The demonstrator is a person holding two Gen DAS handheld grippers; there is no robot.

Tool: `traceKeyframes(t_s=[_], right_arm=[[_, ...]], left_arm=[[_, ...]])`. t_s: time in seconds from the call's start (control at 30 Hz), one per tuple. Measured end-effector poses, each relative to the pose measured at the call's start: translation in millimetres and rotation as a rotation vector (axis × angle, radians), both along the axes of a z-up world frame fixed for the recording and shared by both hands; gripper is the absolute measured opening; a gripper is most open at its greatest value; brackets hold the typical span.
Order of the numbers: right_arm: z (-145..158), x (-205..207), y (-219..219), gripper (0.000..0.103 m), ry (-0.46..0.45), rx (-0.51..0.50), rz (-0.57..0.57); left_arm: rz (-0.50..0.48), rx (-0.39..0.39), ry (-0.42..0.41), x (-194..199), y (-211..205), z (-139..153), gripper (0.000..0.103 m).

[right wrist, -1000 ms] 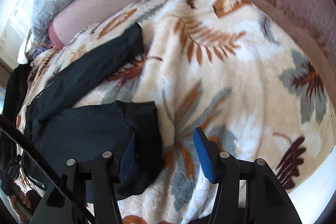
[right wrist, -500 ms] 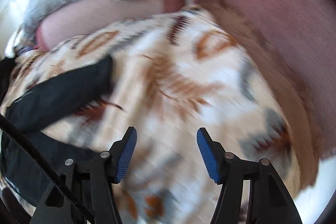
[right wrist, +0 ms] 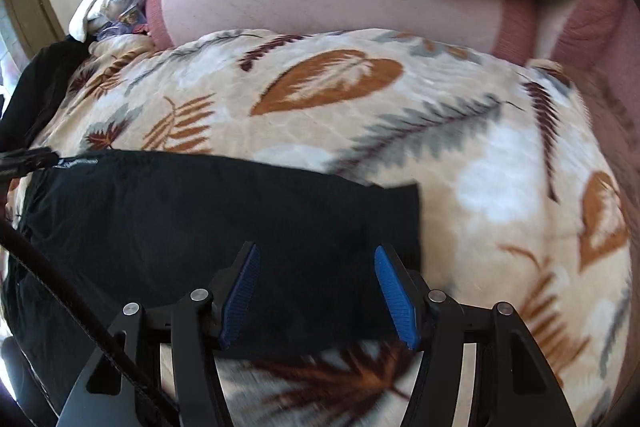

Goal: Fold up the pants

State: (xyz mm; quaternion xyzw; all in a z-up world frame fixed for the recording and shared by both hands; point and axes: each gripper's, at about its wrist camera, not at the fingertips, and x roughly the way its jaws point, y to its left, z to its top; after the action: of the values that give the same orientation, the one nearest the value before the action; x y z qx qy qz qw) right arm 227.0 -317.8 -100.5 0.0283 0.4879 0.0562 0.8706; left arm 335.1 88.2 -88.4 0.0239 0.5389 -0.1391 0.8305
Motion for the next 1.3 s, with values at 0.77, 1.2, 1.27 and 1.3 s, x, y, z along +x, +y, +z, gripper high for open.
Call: traceKeyframes(t_s=[0.77, 1.2, 1.27, 1.3], right_arm=[[-35.2, 89.5, 60.9, 0.064, 0.115, -0.052, 0.345], [8.2, 44.7, 61.1, 0.005, 0.03, 0.026, 0.281], [20.8, 30.4, 62.4, 0.005, 0.005, 0.033, 0.275], [26.3, 22.1, 62.7, 0.005, -0.005, 0.032, 0.272]], left_arm=[[-0.382, 0.132, -0.009, -17.6, -59.8, -19.2, 0.018], [-0.314, 0.134, -0.144, -75.0, -61.4, 28.4, 0.013], [-0.3, 0.116, -0.174, -94.2, -57.9, 41.5, 0.013], [-0.291, 0.102, -0.187, -105.6, -55.9, 48.0, 0.012]])
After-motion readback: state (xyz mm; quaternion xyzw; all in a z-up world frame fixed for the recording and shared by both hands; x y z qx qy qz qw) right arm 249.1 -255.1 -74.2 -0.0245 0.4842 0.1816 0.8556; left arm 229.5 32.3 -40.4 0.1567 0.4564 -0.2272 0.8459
